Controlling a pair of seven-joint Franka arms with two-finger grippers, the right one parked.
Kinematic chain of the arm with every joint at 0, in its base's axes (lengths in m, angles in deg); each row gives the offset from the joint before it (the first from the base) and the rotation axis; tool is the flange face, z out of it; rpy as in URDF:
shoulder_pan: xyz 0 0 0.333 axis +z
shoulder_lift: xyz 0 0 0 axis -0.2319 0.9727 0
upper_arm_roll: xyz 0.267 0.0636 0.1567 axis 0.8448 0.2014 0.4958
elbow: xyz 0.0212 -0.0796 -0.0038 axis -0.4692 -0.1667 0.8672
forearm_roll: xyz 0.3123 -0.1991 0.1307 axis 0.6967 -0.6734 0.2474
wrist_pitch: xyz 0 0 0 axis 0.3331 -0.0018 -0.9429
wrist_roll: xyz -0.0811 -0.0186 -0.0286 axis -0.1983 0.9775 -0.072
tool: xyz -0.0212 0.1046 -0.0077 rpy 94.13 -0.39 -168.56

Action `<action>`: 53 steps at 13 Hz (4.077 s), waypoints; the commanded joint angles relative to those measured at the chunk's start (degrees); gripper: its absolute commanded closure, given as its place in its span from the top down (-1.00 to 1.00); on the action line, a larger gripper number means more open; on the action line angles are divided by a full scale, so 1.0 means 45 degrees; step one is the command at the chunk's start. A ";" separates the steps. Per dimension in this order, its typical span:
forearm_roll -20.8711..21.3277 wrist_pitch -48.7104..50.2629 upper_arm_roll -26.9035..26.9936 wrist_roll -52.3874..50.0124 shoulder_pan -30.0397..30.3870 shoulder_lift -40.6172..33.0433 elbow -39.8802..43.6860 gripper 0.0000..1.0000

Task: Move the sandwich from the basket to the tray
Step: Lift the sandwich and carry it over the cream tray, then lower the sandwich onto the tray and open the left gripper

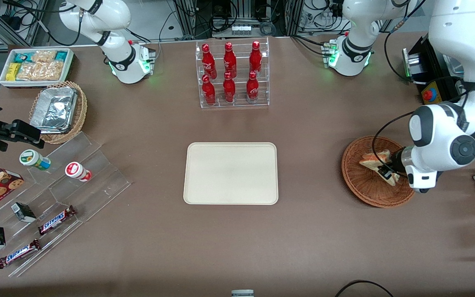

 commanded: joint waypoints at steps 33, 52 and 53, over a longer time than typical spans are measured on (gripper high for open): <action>0.3137 -0.1593 -0.4155 0.0406 -0.5252 0.6168 0.5802 -0.34; 0.2826 0.2251 -0.3862 -0.0691 -0.2795 0.2189 0.5882 1.00; 0.2806 0.2583 -0.3862 0.0105 -0.2346 0.1681 0.5590 1.00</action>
